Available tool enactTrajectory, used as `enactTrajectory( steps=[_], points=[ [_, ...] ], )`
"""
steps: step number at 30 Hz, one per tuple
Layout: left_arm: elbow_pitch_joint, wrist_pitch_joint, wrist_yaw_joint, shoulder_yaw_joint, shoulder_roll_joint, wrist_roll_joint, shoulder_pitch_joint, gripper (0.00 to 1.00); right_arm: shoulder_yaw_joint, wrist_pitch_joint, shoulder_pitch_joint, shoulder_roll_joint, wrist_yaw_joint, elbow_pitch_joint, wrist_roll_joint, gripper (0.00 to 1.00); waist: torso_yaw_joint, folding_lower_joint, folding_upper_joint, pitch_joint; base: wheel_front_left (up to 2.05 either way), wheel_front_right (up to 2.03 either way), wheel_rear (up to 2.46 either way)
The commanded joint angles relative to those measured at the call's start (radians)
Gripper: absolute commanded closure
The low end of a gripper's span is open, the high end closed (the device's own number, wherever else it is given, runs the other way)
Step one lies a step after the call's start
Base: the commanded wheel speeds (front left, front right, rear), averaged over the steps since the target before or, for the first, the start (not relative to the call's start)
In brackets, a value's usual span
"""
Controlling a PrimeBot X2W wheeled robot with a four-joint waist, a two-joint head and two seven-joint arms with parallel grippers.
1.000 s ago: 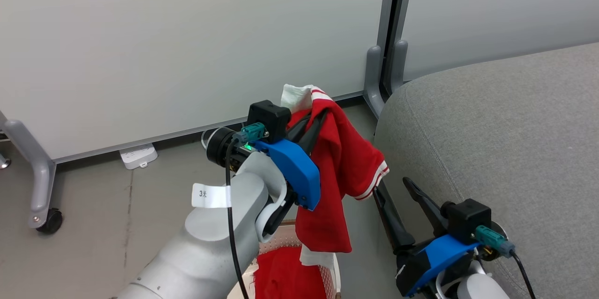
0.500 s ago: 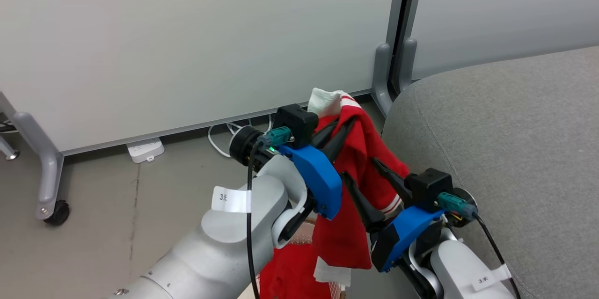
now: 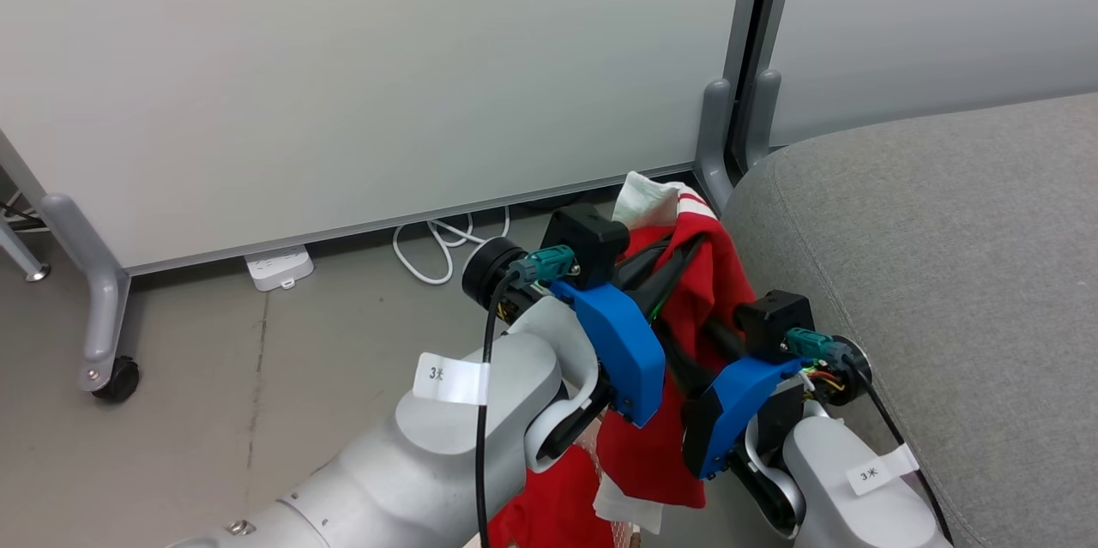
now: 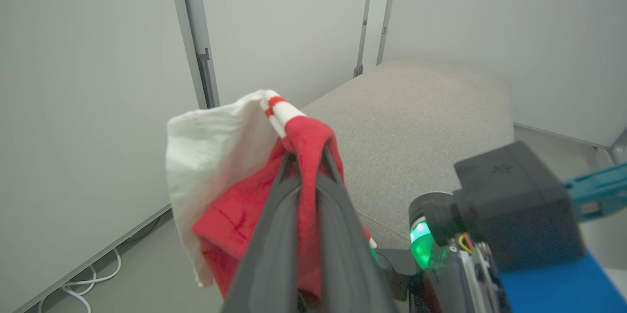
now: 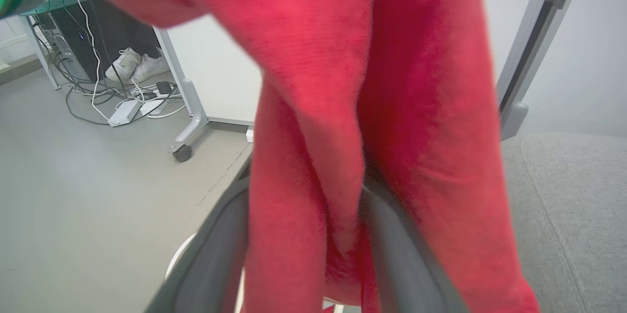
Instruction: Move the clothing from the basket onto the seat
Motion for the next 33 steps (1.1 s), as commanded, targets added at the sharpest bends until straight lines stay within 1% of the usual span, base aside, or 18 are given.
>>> enactTrajectory(
  steps=[1, 13, 21, 33],
  points=[
    [-0.004, -0.007, 0.008, -0.007, 0.0, -0.009, -0.024, 1.0, 0.009, -0.01, -0.021, -0.003, 0.0, 0.017, 0.01, 1.0, -0.001, 0.0, -0.0001, -0.001, 0.0, 0.0, 0.0],
    [0.026, -0.031, 0.018, -0.037, 0.0, -0.034, -0.043, 1.0, 0.037, -0.043, -0.039, -0.003, 0.0, 0.074, 0.041, 1.0, -0.009, 0.0, -0.0001, -0.002, 0.0, 0.0, 0.0],
    [0.038, -0.039, 0.015, -0.054, 0.0, -0.057, -0.05, 1.0, 0.048, -0.056, -0.045, -0.003, 0.0, 0.099, 0.056, 1.0, -0.01, 0.0, -0.0001, -0.003, 0.0, 0.0, 0.0],
    [0.046, -0.05, 0.02, -0.069, 0.0, -0.068, -0.056, 1.0, 0.063, -0.063, -0.054, -0.003, 0.0, 0.123, 0.053, 1.0, -0.013, 0.0, -0.0001, -0.006, 0.0, 0.0, 0.0]
  ],
)
